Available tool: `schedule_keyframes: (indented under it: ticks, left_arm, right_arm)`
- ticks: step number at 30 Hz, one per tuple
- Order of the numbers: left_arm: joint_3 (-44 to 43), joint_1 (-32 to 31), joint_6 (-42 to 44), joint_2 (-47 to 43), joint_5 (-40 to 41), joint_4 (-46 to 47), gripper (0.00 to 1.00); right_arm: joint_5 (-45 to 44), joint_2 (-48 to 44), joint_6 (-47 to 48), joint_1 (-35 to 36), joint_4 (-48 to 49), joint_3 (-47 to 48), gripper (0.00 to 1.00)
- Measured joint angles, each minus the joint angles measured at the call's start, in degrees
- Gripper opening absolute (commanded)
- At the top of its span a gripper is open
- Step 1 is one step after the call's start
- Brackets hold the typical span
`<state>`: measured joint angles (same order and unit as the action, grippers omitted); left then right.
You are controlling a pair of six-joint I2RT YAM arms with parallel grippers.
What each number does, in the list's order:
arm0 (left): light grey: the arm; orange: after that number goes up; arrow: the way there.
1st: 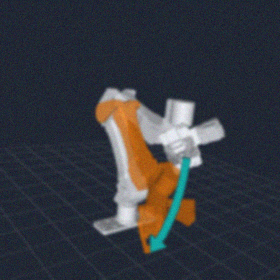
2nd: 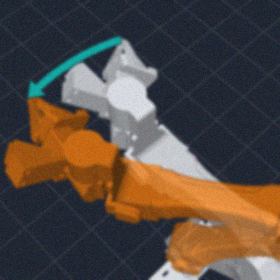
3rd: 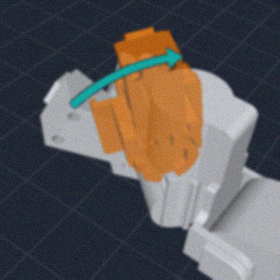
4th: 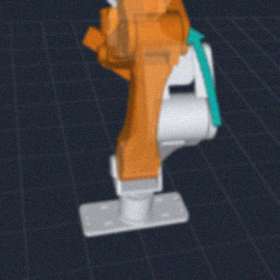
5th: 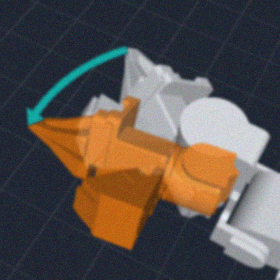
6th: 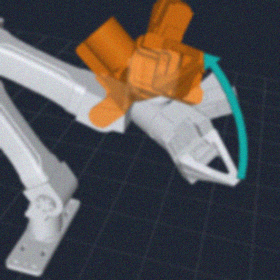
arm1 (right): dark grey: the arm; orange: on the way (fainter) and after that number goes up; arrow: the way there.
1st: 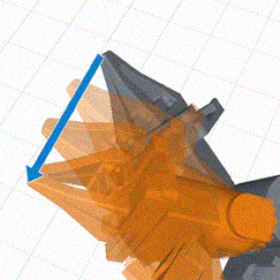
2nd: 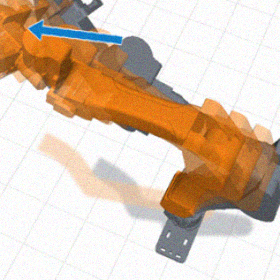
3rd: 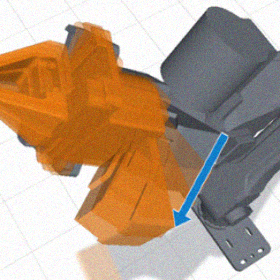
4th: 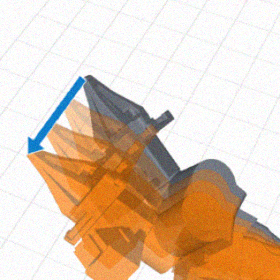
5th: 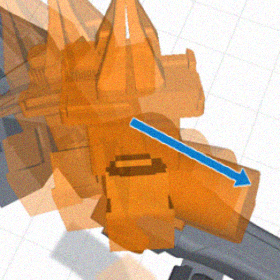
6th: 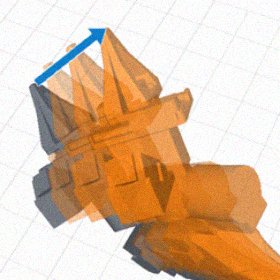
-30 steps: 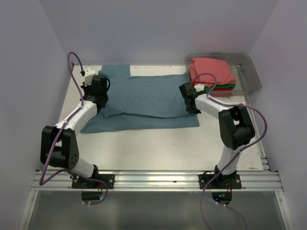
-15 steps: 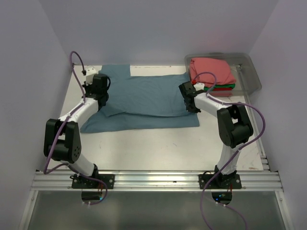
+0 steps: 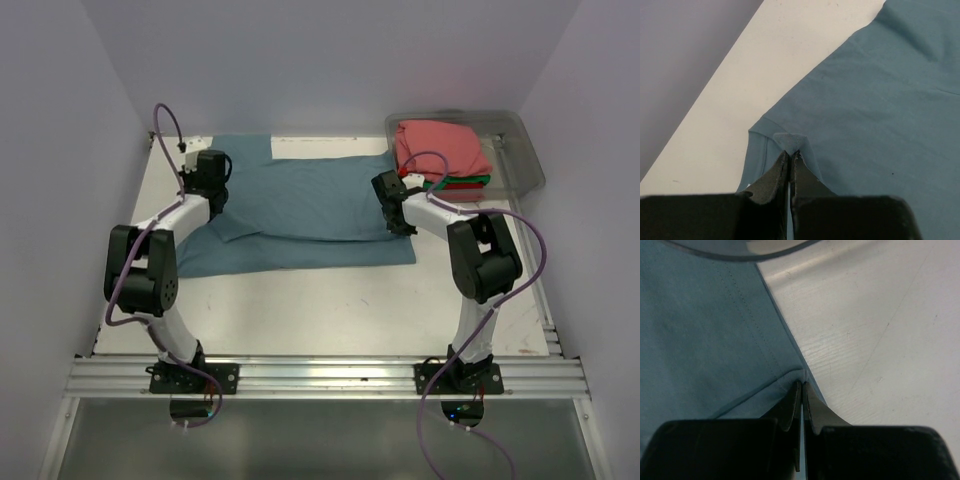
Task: Fold and stack the t-shirts
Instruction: Fold the flattened tshirt in 1/3 of the way
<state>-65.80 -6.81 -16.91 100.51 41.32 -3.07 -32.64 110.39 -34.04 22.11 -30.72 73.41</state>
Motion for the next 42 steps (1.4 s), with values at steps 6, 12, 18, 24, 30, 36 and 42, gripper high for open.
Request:
schedule_keyframes:
  ticks: [6,12,18,24,30,36,42]
  left_arm:
    - [-1.25,0.00,0.00,2.82,-1.66,1.70,0.00]
    - [-2.78,0.00,0.00,6.01,-2.05,2.45,0.00]
    - [-4.81,0.04,-0.04,9.84,-2.58,2.78,0.00]
    - [-6.36,0.33,-0.02,12.66,-3.23,2.73,0.49]
    - [-6.51,1.18,-0.66,12.46,-2.36,3.74,1.00]
    - [-6.36,1.25,-0.55,7.87,-1.64,3.80,1.00]
    - [-3.34,1.18,-2.69,-3.67,-3.10,2.80,1.00]
  right_arm:
    - [0.00,0.13,0.00,-0.02,0.26,0.00,0.00]
    - [-0.02,0.57,0.02,-0.02,0.59,0.00,0.00]
    - [-0.33,0.76,0.02,-0.02,0.90,0.00,0.00]
    - [-0.50,0.87,0.04,-0.02,1.29,0.00,0.00]
    - [-0.04,0.87,0.48,-0.07,2.64,-0.04,0.18]
    - [0.70,0.63,0.76,-0.07,5.60,-0.83,0.76]
    - [1.05,-3.19,1.44,-0.15,9.16,-4.70,0.99]
